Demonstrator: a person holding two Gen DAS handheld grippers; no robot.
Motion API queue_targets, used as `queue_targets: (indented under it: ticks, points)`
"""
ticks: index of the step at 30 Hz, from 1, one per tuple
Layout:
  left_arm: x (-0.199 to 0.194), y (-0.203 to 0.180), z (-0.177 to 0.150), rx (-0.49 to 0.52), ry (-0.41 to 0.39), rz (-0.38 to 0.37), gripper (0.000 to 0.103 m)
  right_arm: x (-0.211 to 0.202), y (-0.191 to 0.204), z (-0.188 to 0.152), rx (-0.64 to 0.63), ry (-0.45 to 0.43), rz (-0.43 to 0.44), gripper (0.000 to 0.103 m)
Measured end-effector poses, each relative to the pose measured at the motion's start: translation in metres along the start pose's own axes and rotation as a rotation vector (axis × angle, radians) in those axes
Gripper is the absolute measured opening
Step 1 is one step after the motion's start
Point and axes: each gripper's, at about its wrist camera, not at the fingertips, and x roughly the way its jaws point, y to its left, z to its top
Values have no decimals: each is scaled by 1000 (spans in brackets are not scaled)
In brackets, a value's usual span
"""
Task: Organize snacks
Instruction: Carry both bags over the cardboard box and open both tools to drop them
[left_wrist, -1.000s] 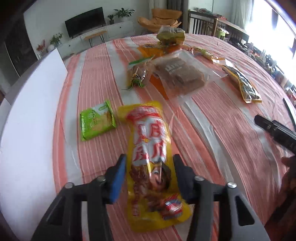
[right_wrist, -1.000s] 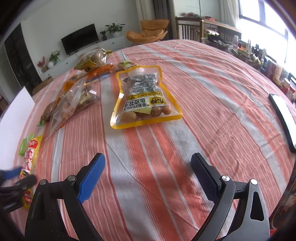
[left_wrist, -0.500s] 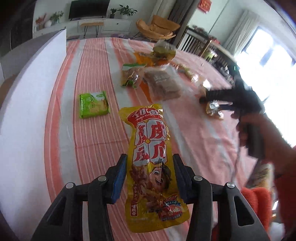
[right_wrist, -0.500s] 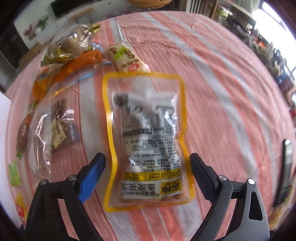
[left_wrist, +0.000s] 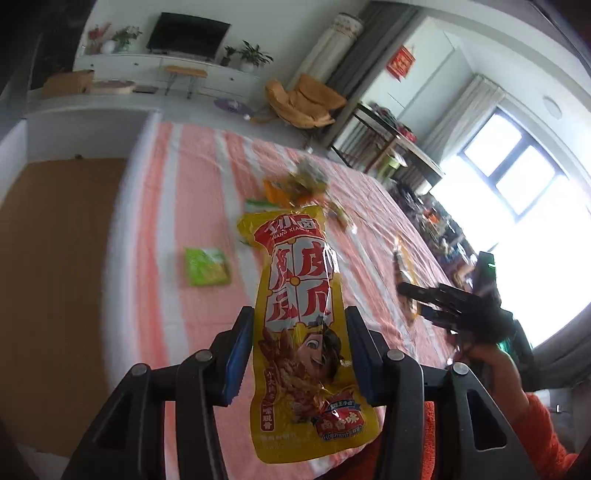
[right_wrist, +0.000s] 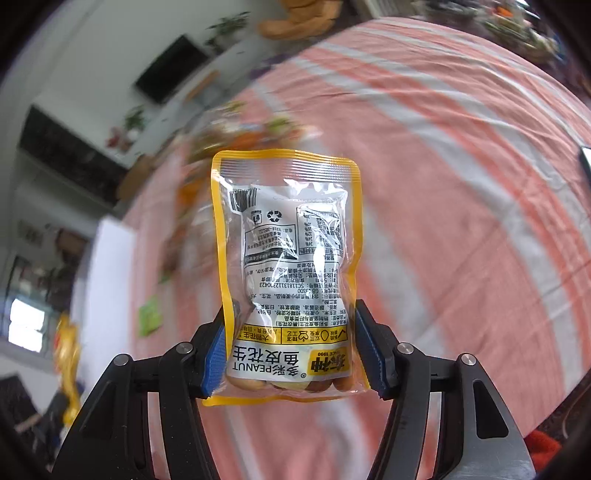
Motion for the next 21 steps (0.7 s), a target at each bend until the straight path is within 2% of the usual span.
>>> queue_targets:
  ticks: [3,9,11,14,15,17,19,21]
  points:
    - [-32,24,9,-20,-41,73,48,-12,58,-10,-91,3,104,63]
    - [-88,81,19,-60,-120,252,48,-24,201,-41,-291,30,331,64]
    - [-105,103,19,-86,-140,316,48,-16,253,-55,-355,69,403,64]
    - [-111,131,12,-121,-156,394,50,9,314,-76,-445,113,443,65]
    - [-111,145,10,-146,-155,427,54,19,328,-83,-471,125,446,70]
    - [-106,163,5,-178,-122,454,93,48,357,-104,-551,179,421,76]
    - [-99,180,-2,-218,-93,494,96,70,371,-117,-591,227,378,79]
    - [-95,182,-7,-230,-95,500,96,80,374,-123,-614,226,343,79]
